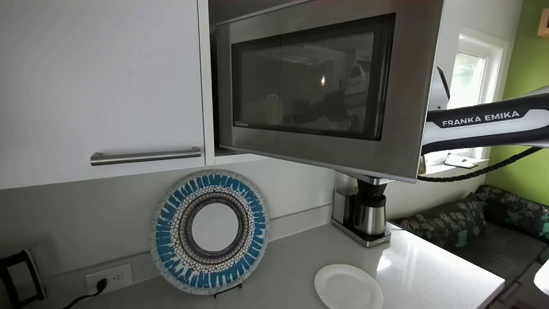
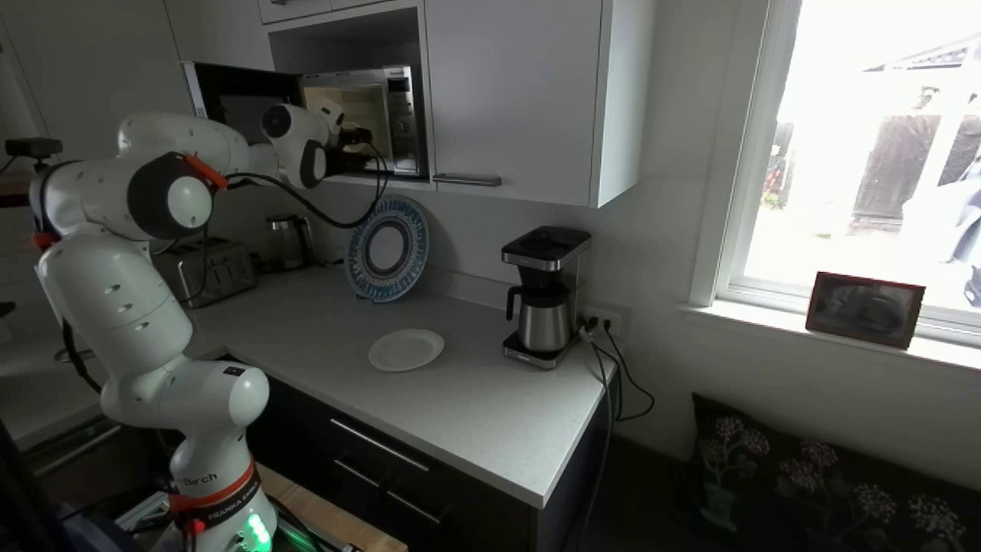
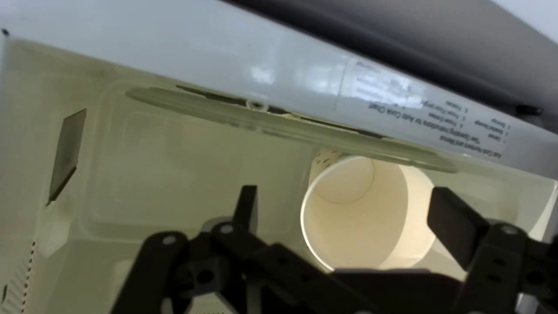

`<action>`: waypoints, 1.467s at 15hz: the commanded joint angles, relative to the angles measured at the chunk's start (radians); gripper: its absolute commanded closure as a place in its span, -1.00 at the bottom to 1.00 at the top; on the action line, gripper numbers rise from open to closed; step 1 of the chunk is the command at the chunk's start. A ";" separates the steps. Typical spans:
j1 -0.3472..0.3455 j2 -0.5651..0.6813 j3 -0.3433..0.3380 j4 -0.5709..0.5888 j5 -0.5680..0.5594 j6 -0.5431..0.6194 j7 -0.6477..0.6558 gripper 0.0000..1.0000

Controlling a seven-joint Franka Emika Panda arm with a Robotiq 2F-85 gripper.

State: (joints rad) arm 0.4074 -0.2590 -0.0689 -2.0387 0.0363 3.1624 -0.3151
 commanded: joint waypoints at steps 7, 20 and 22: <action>0.001 0.000 -0.001 0.002 0.000 0.000 0.000 -1.00; 0.111 0.078 -0.095 0.086 0.048 0.017 -0.046 -1.00; 0.146 0.110 -0.128 0.122 0.067 0.011 -0.058 -1.00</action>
State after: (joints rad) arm 0.4905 -0.2084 -0.1423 -1.9805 0.0542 3.1627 -0.3291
